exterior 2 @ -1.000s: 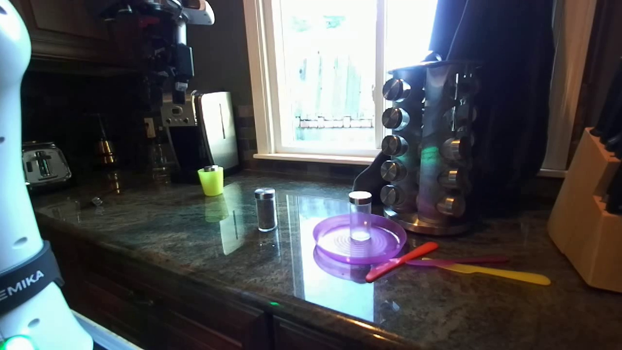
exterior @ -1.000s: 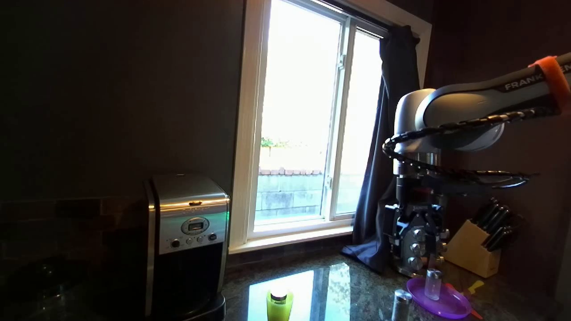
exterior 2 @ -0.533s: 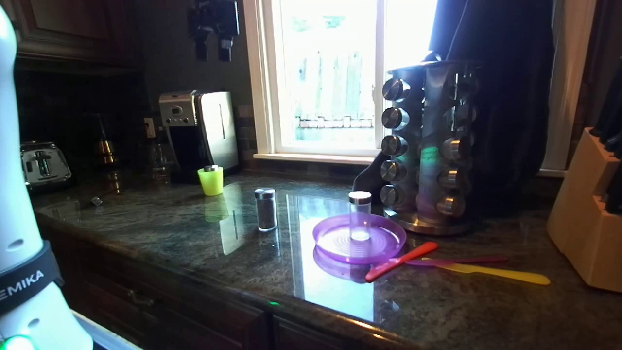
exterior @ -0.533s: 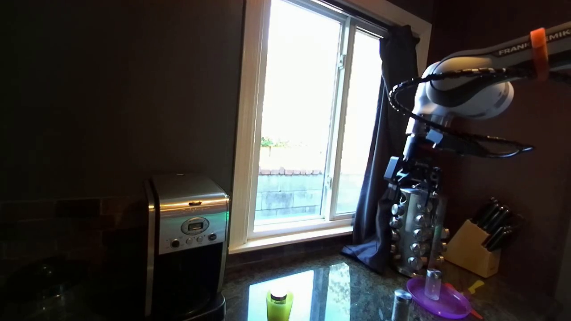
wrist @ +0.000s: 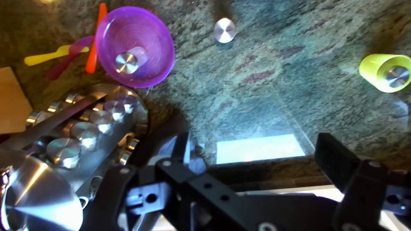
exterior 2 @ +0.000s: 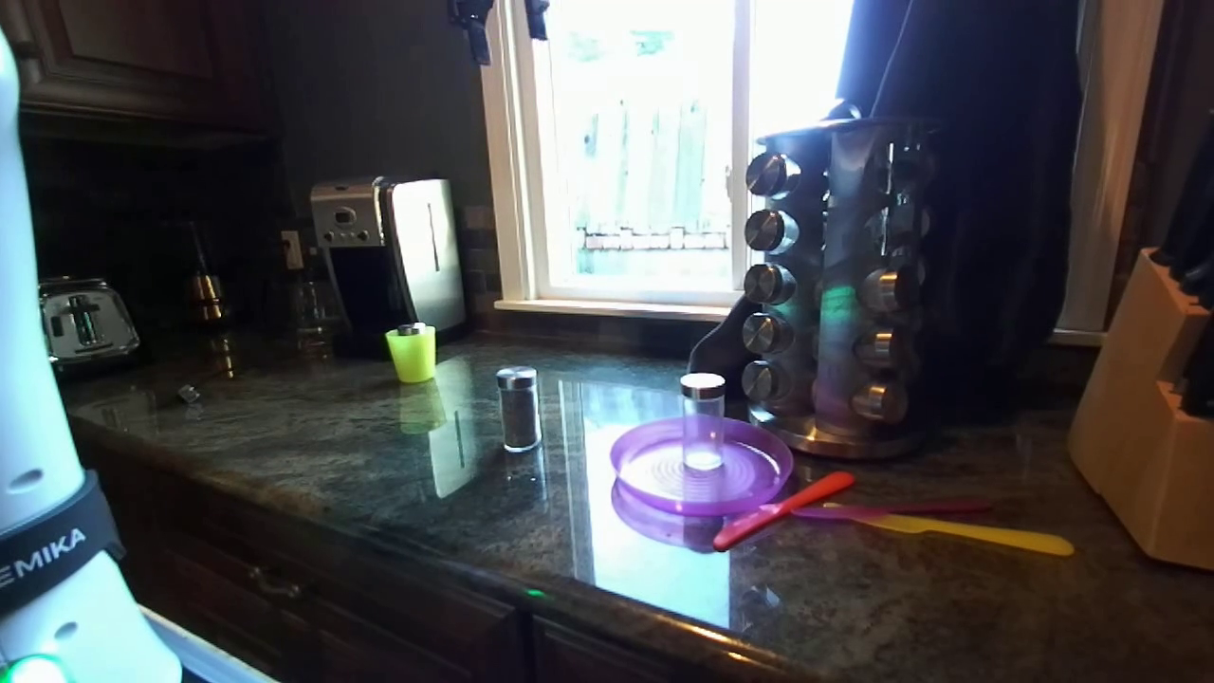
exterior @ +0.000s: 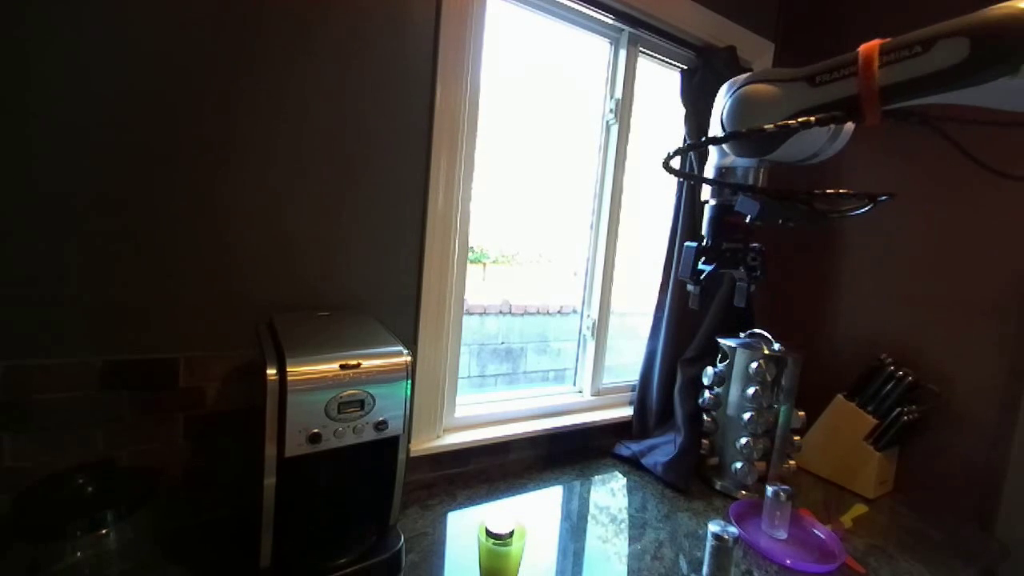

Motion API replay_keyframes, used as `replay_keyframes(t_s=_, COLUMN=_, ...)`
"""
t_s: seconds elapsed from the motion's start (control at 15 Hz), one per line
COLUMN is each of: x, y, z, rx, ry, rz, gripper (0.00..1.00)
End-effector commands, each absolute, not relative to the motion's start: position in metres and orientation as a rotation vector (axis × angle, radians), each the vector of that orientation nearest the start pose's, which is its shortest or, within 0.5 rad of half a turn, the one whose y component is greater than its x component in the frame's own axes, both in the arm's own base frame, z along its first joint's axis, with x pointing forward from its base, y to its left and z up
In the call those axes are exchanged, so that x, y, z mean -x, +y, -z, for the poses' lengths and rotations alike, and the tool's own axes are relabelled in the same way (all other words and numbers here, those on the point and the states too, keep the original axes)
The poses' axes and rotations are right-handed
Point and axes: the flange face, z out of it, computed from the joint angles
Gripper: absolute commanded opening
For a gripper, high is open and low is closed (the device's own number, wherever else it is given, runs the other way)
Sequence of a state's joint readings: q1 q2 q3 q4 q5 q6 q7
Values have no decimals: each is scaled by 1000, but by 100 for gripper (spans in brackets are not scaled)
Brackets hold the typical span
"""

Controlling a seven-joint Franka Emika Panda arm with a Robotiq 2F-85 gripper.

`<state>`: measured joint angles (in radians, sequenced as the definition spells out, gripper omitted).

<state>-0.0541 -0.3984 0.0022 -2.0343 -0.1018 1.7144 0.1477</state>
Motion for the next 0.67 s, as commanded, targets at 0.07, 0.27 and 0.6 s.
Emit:
replay_keyframes(t_s=0.07, x=-462, y=-95, z=-622, rx=3251, ry=228, rz=193, gripper=100)
replay_keyframes(t_s=0.27, x=-459, y=-151, z=-623, rx=3178, ry=258, rz=272, gripper=100)
replay_keyframes(t_s=0.6, x=-456, y=-156, z=-622, rx=3192, ry=278, rz=259, gripper=100)
